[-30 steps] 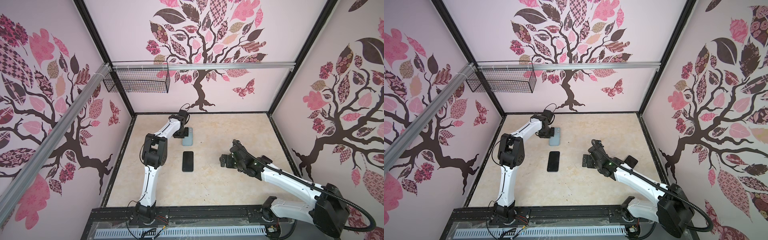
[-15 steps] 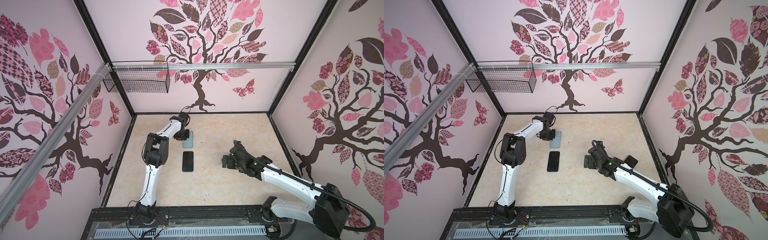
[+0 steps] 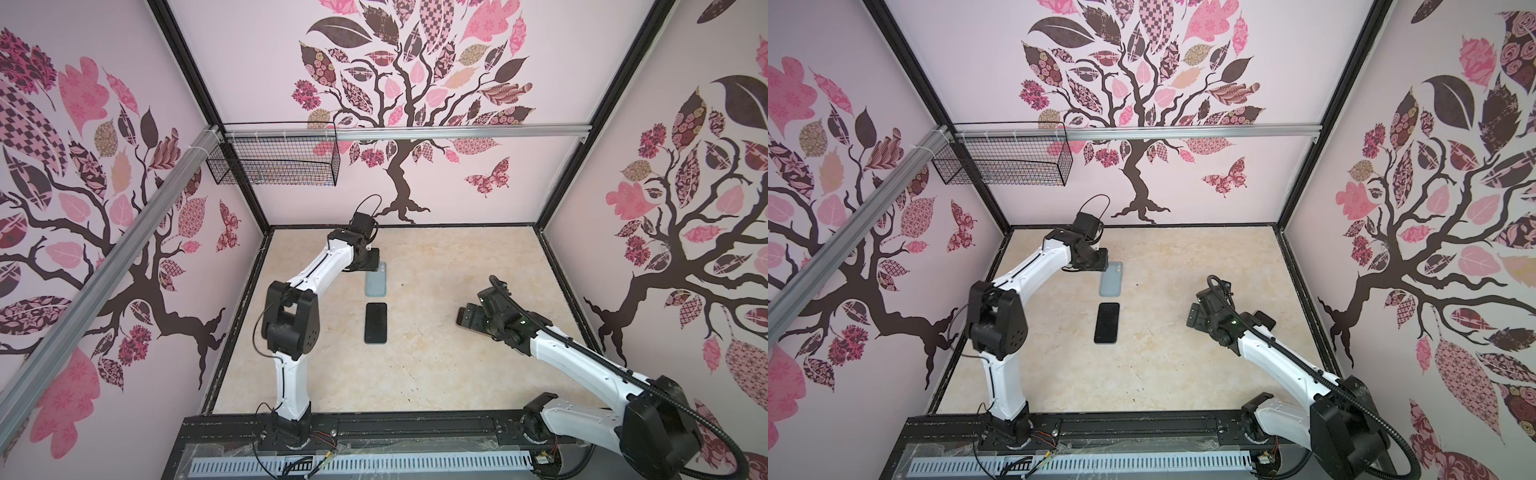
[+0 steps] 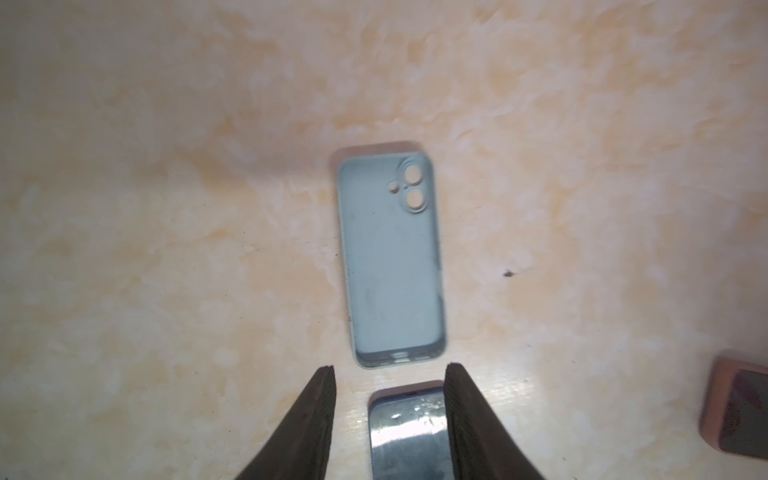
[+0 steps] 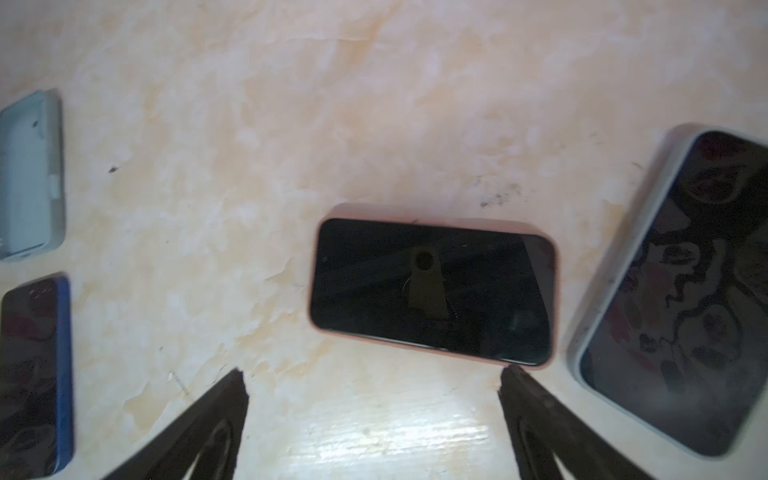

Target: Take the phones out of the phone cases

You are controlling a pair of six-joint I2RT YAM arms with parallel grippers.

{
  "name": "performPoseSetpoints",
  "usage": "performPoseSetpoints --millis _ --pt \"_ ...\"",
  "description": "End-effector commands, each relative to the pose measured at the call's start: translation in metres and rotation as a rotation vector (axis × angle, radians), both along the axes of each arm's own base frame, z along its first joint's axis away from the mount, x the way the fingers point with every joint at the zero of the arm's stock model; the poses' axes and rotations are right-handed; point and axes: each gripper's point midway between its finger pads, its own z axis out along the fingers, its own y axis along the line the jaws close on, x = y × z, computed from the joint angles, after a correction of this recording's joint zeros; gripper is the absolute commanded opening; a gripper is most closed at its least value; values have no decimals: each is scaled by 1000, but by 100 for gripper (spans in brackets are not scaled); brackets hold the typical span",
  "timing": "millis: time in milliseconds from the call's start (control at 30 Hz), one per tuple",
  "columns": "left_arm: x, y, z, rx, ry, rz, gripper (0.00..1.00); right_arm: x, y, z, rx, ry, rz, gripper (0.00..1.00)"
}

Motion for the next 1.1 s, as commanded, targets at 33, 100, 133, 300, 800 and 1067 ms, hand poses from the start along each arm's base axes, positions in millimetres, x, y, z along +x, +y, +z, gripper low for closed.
performPoseSetpoints --millis 33,100,133,300,800,1067 --pt "-31 -40 29 -93 -166 -176 47 -5 -30 -3 39 25 -120 97" --pt "-49 -53 36 -105 -214 -251 48 -4 -45 -8 65 42 -174 97" --pt "-57 -60 40 -114 -247 -286 48 -2 -53 -11 87 54 -200 97" --pt "-98 -104 51 -152 -360 -425 49 2 -101 -25 55 104 -333 96" --pt "-155 -165 46 -165 -341 -635 50 25 -158 -49 -133 218 -443 99" --pt "-158 -173 40 -208 -295 -632 50 28 -165 -64 -79 276 -431 99"
